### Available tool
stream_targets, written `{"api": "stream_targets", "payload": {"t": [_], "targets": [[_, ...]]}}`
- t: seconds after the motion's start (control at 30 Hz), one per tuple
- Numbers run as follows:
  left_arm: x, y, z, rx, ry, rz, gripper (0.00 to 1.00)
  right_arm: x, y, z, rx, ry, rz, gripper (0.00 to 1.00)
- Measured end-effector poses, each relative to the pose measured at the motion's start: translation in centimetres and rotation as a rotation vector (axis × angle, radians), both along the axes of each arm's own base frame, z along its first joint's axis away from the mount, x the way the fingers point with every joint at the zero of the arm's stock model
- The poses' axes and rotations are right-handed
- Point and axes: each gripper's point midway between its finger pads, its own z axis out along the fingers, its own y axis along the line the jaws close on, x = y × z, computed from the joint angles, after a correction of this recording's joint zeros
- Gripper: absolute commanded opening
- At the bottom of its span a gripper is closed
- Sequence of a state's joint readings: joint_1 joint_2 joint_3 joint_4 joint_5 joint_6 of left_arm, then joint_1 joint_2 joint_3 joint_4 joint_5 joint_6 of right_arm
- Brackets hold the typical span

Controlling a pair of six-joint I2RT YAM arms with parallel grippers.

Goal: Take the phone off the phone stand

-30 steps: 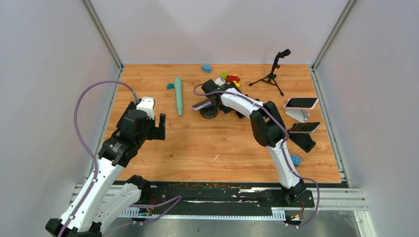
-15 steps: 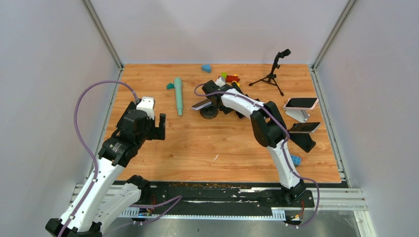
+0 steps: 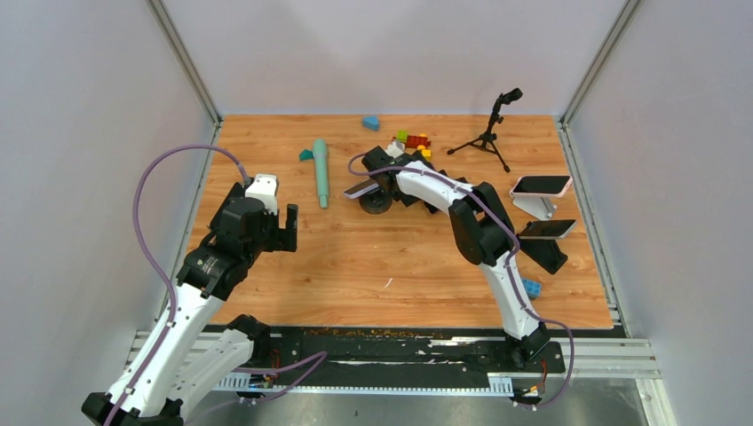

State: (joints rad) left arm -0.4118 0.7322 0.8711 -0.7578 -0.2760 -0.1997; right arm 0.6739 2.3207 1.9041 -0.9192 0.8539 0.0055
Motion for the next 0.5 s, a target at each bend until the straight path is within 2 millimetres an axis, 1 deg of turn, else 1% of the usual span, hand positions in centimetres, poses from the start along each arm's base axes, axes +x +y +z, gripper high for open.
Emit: {"api": "stream_targets", "payload": {"t": [0.37,0.5], "targets": [[0.00,0.00,0.01,0.000,0.000,0.000,1.00,-0.06,-0.08,0.10,-0.003,0.001,0.003,0.63],[0.00,0.00,0.01,0.000,0.000,0.000,1.00,-0.56,-0.42,0.27,-0.011,0.017,0.007,0.62]]}}
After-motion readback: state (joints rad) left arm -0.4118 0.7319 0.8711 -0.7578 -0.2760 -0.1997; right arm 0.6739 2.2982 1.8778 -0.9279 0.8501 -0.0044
